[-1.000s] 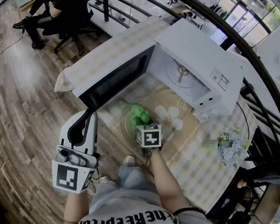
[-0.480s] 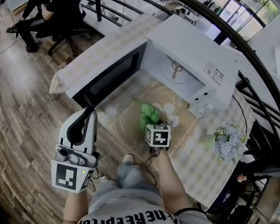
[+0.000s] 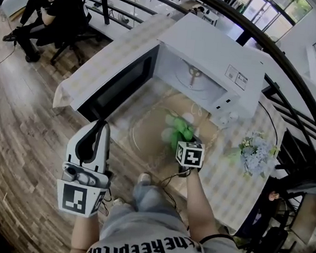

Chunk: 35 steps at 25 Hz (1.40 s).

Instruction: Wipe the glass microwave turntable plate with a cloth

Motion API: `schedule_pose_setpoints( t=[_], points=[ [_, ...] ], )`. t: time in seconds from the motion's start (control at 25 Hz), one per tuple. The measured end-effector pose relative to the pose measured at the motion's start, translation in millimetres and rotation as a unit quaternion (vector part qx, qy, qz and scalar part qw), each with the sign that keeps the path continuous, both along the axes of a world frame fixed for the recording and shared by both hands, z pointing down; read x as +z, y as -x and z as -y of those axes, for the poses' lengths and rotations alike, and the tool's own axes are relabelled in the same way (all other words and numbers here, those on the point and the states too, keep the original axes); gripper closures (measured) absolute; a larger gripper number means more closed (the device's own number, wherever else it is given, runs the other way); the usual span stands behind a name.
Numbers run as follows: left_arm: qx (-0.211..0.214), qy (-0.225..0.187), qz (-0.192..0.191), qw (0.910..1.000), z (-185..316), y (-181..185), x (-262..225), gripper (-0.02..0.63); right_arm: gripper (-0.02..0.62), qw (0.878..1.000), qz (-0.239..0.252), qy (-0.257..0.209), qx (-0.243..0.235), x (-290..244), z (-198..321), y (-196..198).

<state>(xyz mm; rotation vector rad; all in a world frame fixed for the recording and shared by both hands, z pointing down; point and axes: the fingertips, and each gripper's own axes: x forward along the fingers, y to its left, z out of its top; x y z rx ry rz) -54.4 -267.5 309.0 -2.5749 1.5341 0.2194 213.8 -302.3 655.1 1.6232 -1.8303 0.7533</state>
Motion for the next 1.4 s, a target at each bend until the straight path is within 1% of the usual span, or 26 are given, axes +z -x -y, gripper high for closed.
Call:
schedule_pose_setpoints(
  t=[0.16,0.28,0.44,0.56,0.68,0.76,0.88,1.0,1.12,1.4],
  points=[
    [0.002,-0.002,0.000,1.0000,-3,1,-1,0.586,0.491,1.000,-0.004,0.010,0.016,-2,-2,-3],
    [0.001,-0.002,0.002,1.0000,-5,5,-2,0.586,0.491,1.000,0.022,0.003,0.010,-14,0,20],
    [-0.004,-0.002,0.001,1.0000,-9,10,-2,0.586,0.491,0.996,0.075,-0.012,-0.047,-29,1,87],
    [-0.008,-0.001,0.001,1.0000,-12,14,-1,0.586,0.491,0.989,0.103,-0.007,-0.104,-31,-6,146],
    [-0.013,0.003,0.002,0.9999,-16,20,1,0.586,0.491,0.983,0.101,0.009,-0.152,-20,-16,192],
    [-0.018,0.005,0.004,0.9998,-19,25,2,0.586,0.491,0.982,0.079,0.018,-0.168,-6,-21,205],
    [-0.027,0.006,0.005,0.9996,-22,34,2,0.586,0.491,0.982,0.055,0.012,-0.183,-1,-22,208],
    [-0.033,0.005,0.005,0.9994,-25,40,0,0.586,0.491,0.982,0.053,0.012,-0.183,-3,-22,202],
    [-0.029,0.002,0.006,0.9995,-26,39,-3,0.586,0.491,0.986,0.050,0.009,-0.161,-3,-24,183],
    [-0.015,-0.002,0.003,0.9999,-28,29,-6,0.586,0.491,0.994,0.034,0.002,-0.100,1,-28,120]
  ],
)
